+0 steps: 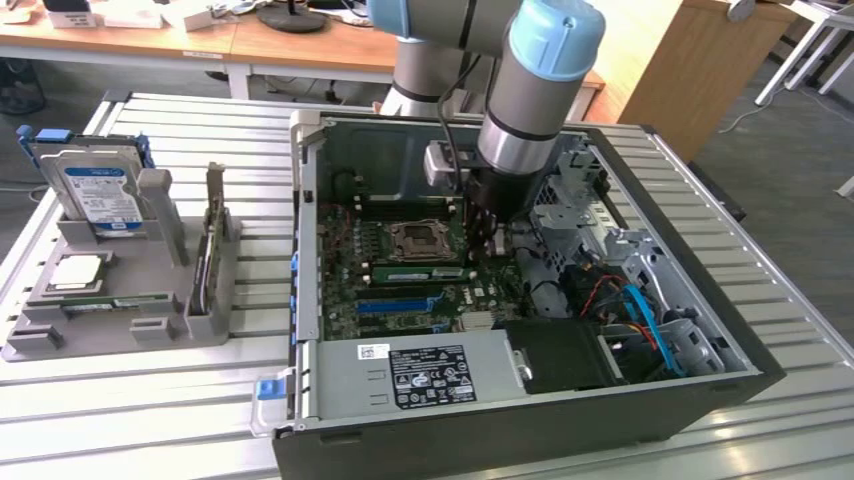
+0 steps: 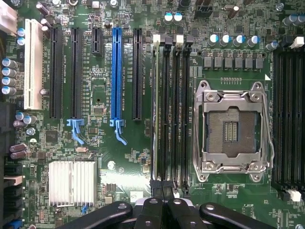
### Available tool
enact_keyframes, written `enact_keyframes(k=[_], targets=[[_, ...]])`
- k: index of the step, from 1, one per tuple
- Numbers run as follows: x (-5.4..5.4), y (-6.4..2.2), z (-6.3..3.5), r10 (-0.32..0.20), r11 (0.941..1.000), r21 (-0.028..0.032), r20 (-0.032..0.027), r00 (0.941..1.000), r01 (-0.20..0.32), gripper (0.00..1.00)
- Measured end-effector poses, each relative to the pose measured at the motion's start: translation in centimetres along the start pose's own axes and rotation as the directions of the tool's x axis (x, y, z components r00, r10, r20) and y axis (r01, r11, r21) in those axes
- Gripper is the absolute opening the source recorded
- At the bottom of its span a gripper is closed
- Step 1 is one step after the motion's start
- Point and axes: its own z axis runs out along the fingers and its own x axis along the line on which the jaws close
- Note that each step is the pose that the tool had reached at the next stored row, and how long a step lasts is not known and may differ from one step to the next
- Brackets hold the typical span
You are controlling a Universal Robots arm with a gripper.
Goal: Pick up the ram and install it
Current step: 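Press down the ram until it locks into place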
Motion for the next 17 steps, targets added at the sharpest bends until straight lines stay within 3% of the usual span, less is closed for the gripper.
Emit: enact_keyframes(k=[17], targets=[[-0.01, 0.00, 0.06, 0.000, 1.0000, 0.0000, 0.0002, 1.0000, 0.000, 0.11]])
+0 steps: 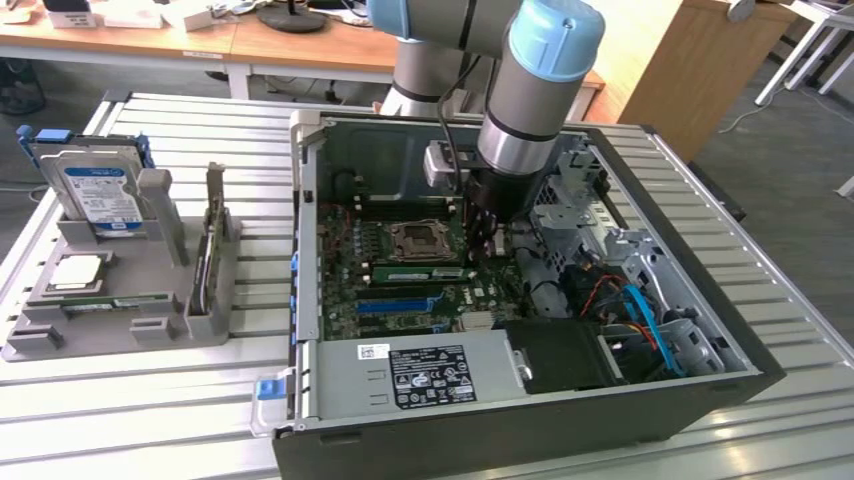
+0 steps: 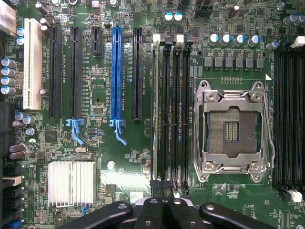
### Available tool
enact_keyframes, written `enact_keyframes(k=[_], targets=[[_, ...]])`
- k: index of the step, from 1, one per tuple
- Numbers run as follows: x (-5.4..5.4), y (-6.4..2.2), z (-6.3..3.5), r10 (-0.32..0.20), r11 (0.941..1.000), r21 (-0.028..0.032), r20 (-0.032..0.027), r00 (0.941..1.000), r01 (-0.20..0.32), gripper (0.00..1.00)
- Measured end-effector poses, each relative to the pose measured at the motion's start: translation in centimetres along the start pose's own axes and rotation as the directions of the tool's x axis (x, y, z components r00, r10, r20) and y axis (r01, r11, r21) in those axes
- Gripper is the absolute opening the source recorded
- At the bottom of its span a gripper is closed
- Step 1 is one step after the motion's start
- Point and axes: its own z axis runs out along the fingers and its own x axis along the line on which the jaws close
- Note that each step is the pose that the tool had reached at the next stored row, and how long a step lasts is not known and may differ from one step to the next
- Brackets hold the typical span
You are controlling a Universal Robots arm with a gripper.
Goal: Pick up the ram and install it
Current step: 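Press down the ram until it locks into place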
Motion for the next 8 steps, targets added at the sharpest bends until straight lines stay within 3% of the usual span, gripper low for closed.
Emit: enact_keyframes(k=[8], targets=[[-0.01, 0.01, -0.83, 0.000, 1.0000, -0.0001, 0.0002, 1.0000, 0.000, 0.11]])
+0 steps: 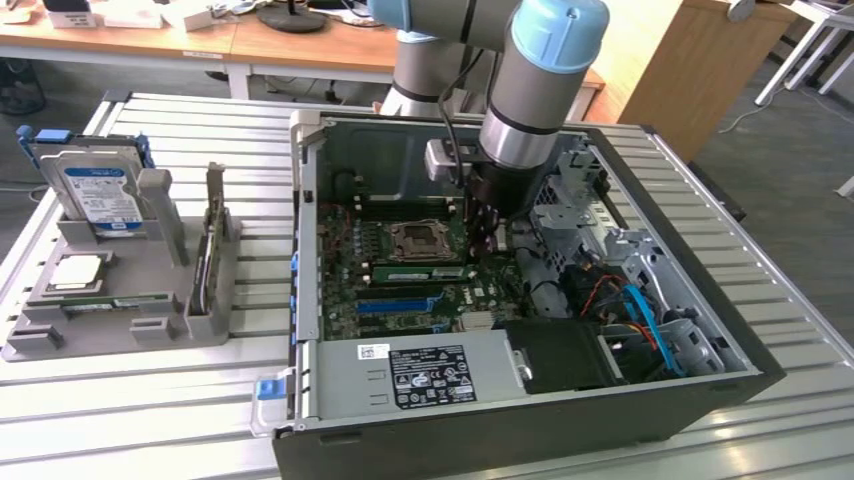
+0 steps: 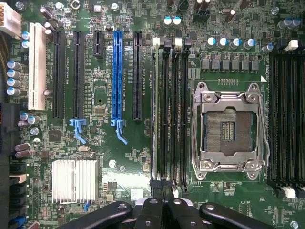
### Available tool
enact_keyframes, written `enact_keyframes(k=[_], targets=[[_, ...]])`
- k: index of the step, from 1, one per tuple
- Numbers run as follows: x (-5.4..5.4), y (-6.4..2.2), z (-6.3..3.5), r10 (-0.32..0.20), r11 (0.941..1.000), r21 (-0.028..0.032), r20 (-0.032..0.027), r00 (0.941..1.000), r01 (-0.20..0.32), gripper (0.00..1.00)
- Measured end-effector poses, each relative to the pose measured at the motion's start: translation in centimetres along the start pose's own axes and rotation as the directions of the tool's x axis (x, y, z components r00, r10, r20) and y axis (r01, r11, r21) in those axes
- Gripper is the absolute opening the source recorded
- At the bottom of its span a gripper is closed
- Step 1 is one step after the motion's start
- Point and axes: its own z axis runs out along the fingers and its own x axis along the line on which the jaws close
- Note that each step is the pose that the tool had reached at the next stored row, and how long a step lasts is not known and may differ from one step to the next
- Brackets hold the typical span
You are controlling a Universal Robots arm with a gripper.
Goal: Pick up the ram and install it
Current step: 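Press down the ram until it locks into place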
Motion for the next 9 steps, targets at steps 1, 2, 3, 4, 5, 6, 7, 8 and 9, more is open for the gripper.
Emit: enact_keyframes(k=[1, 2, 3, 4, 5, 6, 7, 8, 9], targets=[[0.00, 0.00, 0.00, 0.000, 1.0000, 0.0000, 0.0000, 1.0000, 0.000, 0.11], [0.00, 0.00, 0.00, 0.000, 1.0000, 0.0000, 0.0000, 1.0000, 0.000, 0.11], [0.00, 0.00, -0.01, 0.000, 1.0000, 0.0000, -0.0001, 1.0000, 0.000, 0.11], [0.01, 0.01, -0.01, 0.000, 1.0000, -0.0001, -0.0002, 1.0000, 0.000, 0.11], [0.01, 0.06, -0.01, 0.000, 1.0000, -0.0001, -0.0002, 1.0000, 0.000, 0.11], [0.00, 0.16, -0.01, 0.000, 1.0000, -0.0001, -0.0003, 1.0000, 0.000, 0.11], [0.00, 0.27, -0.01, 0.000, 1.0000, -0.0001, -0.0004, 1.0000, 0.000, 0.11], [-0.02, 0.39, -0.01, 0.000, 1.0000, -0.0001, -0.0004, 1.0000, 0.000, 0.11], [-0.02, 0.48, 0.00, 0.000, 1.0000, -0.0001, -0.0003, 1.0000, 0.000, 0.11]])
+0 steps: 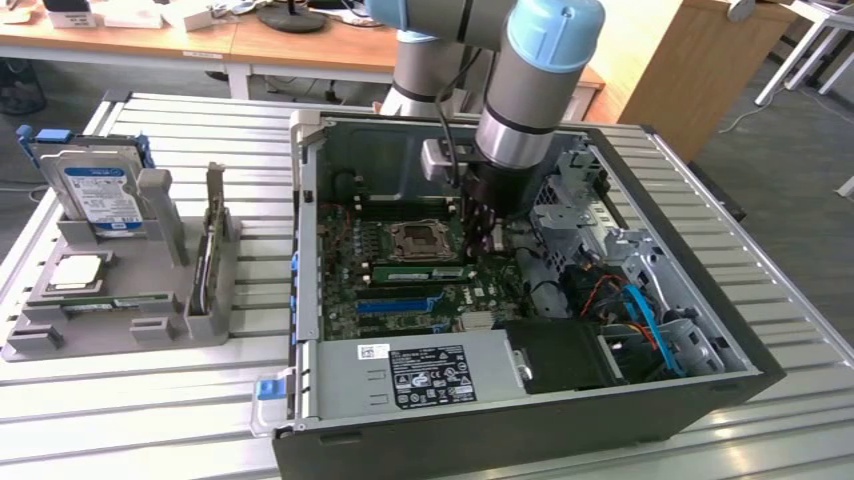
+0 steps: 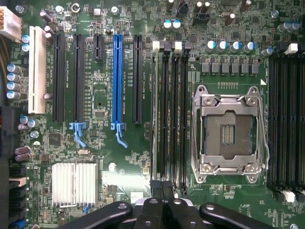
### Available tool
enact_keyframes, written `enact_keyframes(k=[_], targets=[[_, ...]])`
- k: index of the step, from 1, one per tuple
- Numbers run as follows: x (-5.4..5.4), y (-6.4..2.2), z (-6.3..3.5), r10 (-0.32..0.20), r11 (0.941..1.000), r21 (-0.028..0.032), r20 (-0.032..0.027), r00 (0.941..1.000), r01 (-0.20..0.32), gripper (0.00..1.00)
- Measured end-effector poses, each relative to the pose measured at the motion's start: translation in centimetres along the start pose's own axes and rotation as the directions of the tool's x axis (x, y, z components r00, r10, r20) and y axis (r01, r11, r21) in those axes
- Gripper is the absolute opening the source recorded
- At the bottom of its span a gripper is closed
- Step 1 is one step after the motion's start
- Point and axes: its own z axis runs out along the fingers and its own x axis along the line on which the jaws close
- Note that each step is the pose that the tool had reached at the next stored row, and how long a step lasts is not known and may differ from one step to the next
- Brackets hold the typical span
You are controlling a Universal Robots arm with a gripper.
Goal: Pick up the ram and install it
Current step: 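Press down the ram until it locks into place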
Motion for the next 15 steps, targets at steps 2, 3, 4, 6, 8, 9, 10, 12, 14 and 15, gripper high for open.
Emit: enact_keyframes(k=[2, 3, 4, 6, 8, 9, 10, 12, 14, 15], targets=[[-0.01, 0.12, 0.01, 0.000, 1.0000, 0.0001, 0.0001, 1.0000, 0.000, 0.11], [-0.01, 0.17, 0.00, 0.000, 1.0000, 0.0000, 0.0000, 1.0000, 0.000, 0.11], [-0.02, 0.23, 0.01, 0.000, 1.0000, 0.0001, 0.0001, 1.0000, 0.000, 0.11], [-0.03, 0.33, 0.01, 0.000, 1.0000, 0.0000, 0.0001, 1.0000, 0.000, 0.11], [-0.05, 0.42, 0.01, 0.000, 1.0000, 0.0000, 0.0001, 1.0000, 0.000, 0.11], [-0.06, 0.46, 0.01, 0.000, 1.0000, 0.0000, 0.0001, 1.0000, 0.000, 0.11], [-0.08, 0.50, 0.01, 0.000, 1.0000, 0.0000, 0.0001, 1.0000, 0.000, 0.11], [-0.10, 0.57, 0.01, 0.000, 1.0000, 0.0000, 0.0000, 1.0000, 0.000, 0.11], [-0.12, 0.63, 0.01, 0.000, 1.0000, 0.0000, 0.0001, 1.0000, 0.000, 0.11], [-0.14, 0.66, 0.01, 0.000, 1.0000, 0.0001, 0.0001, 1.0000, 0.000, 0.11]])
